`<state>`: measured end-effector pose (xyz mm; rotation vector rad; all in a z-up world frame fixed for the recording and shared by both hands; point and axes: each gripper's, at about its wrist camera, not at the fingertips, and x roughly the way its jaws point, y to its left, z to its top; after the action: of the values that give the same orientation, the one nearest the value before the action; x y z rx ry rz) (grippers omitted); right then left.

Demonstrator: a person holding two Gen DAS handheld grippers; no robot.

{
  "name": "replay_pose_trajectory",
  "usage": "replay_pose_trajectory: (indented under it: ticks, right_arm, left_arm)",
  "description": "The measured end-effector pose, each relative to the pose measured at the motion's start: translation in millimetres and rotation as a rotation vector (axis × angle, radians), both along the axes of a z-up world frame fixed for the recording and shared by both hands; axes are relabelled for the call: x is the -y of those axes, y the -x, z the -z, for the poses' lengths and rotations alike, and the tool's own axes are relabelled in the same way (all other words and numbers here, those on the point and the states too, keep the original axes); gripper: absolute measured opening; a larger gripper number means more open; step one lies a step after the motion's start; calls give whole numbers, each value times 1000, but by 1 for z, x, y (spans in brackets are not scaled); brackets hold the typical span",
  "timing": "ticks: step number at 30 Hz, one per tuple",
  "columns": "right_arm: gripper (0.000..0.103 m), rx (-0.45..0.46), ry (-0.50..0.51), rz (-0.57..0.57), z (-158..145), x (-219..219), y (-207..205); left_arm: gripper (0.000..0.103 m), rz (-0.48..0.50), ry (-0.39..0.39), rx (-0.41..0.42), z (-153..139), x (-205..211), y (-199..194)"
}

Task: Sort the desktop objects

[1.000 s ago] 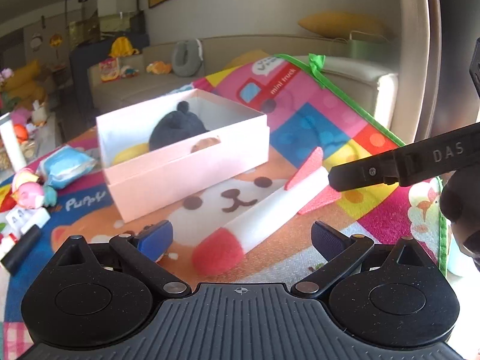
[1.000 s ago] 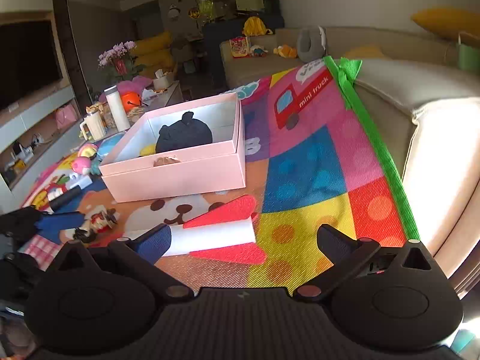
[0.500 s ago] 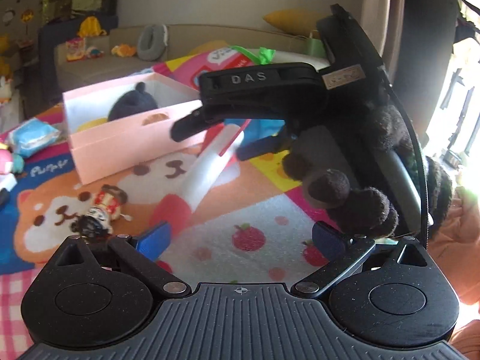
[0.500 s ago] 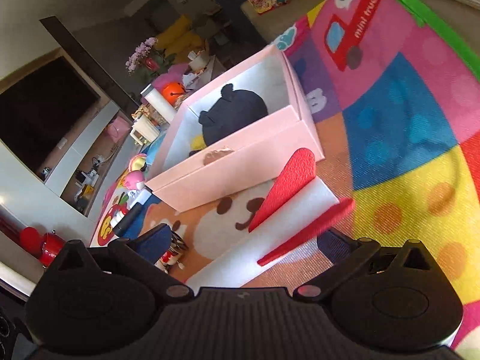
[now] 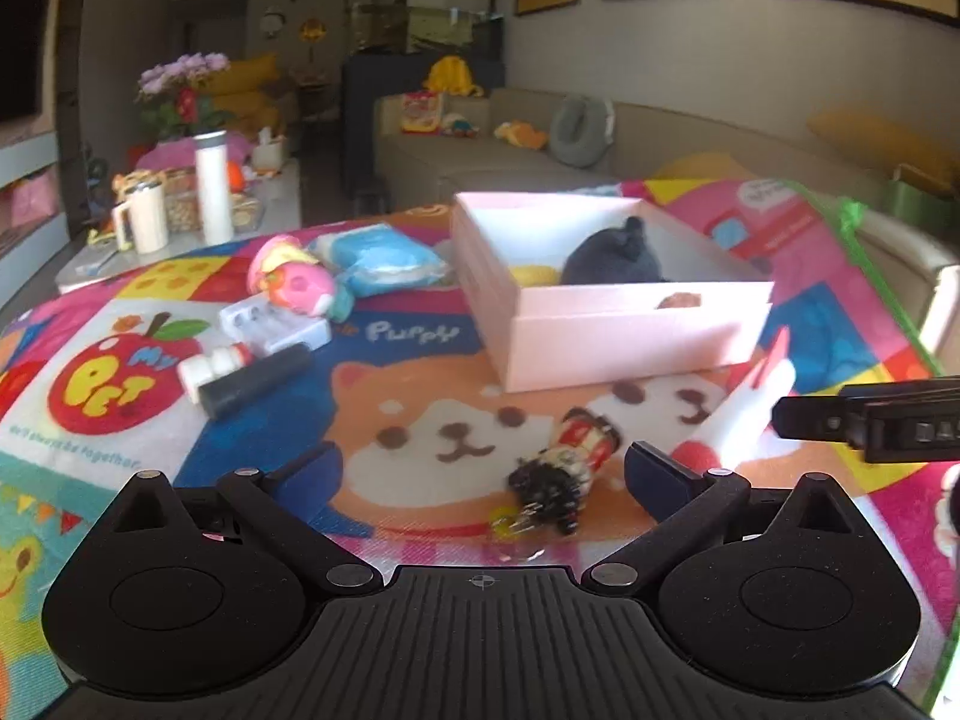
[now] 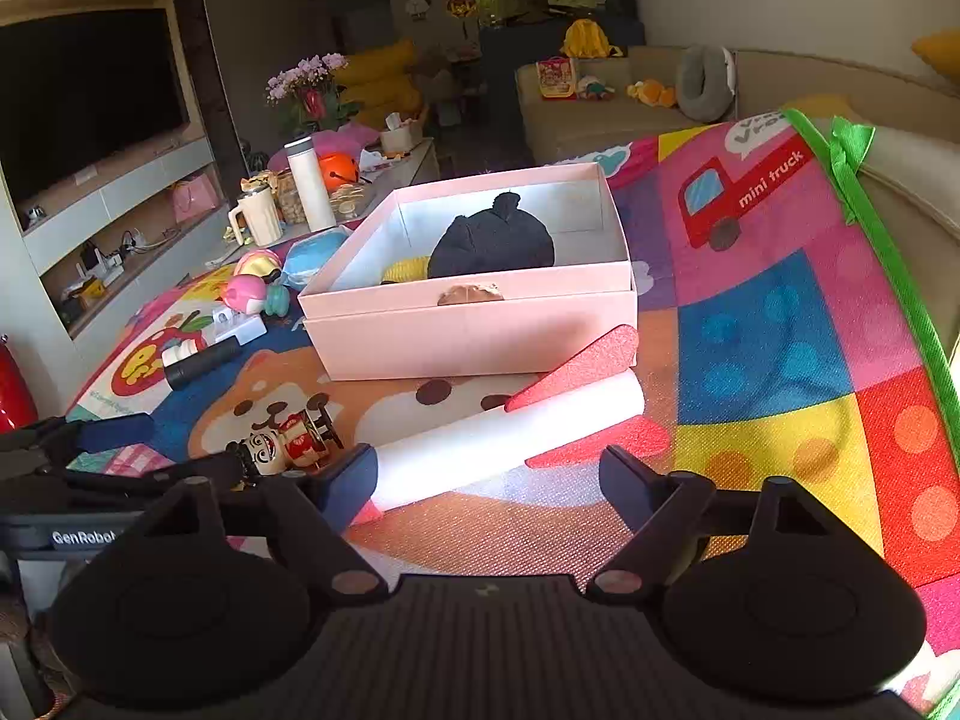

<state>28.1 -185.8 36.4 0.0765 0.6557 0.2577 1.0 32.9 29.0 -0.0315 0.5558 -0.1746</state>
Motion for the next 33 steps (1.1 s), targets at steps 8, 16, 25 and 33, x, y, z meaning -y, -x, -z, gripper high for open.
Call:
replay_pose_trajectory:
  ticks: [8, 16, 25, 33]
  right_arm:
    - [90, -74, -146, 110, -3, 52, -3]
    - [93, -130, -189, 171, 16, 72, -7]
    - [93, -8, -115, 12, -6, 34, -2]
    - [34, -171, -6, -189, 0, -50, -79]
  left_arm:
    - [103, 350, -16, -24, 14, 70, -15]
    - [103, 545, 110, -107, 12, 81, 10]
    - [103, 101, -156, -99, 21, 31, 0]
    - [103, 77, -203, -85, 22, 12, -9]
